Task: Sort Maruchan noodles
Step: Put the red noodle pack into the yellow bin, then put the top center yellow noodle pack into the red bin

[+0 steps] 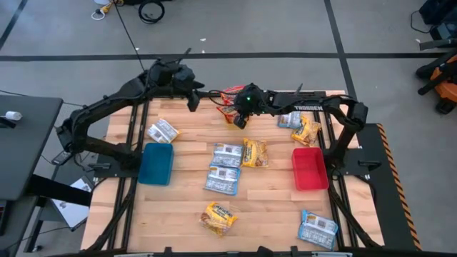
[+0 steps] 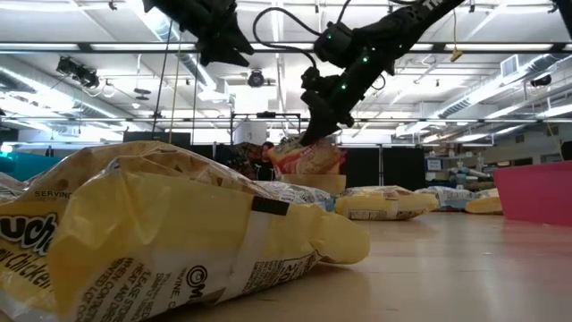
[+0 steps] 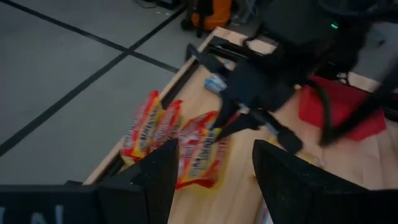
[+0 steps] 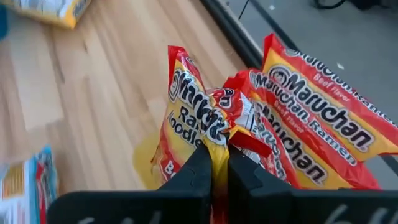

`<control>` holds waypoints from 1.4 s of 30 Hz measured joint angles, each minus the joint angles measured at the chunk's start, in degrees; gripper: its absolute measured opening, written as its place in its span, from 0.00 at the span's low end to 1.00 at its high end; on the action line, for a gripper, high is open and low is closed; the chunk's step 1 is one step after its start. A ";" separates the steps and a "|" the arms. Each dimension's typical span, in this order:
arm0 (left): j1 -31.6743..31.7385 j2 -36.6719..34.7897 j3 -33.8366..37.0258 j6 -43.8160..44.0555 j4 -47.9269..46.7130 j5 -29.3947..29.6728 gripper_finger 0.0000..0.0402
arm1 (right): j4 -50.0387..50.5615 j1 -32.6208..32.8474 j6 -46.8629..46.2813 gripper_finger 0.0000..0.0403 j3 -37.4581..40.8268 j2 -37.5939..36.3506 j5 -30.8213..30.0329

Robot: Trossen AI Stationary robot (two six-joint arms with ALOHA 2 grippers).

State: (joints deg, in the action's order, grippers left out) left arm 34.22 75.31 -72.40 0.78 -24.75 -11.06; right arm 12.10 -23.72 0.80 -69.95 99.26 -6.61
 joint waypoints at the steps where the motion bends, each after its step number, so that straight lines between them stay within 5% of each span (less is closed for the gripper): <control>1: -0.44 0.02 0.00 -0.16 -0.26 0.22 0.52 | -1.95 0.09 -1.23 0.06 0.85 0.29 -0.25; 12: 0.17 -1.70 -2.49 -4.43 -4.35 3.49 0.52 | -15.68 0.34 -9.52 0.09 9.33 2.51 -1.06; 21: 3.15 -7.89 -3.78 -4.90 -4.95 3.00 0.52 | -13.54 -0.05 -8.95 0.18 13.92 2.58 -0.96; 34: 3.24 -10.28 -3.76 -7.48 -11.79 1.78 0.52 | 20.50 -0.64 5.40 0.57 -7.35 2.84 0.98; 42: -0.05 -12.10 -1.31 -6.33 -12.58 -3.04 0.52 | 40.89 6.31 13.15 0.67 -11.65 2.62 9.37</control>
State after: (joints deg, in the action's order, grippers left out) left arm 34.17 63.21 -73.71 -5.55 -37.33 -14.10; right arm 52.99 -17.41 13.95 -81.61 101.89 2.76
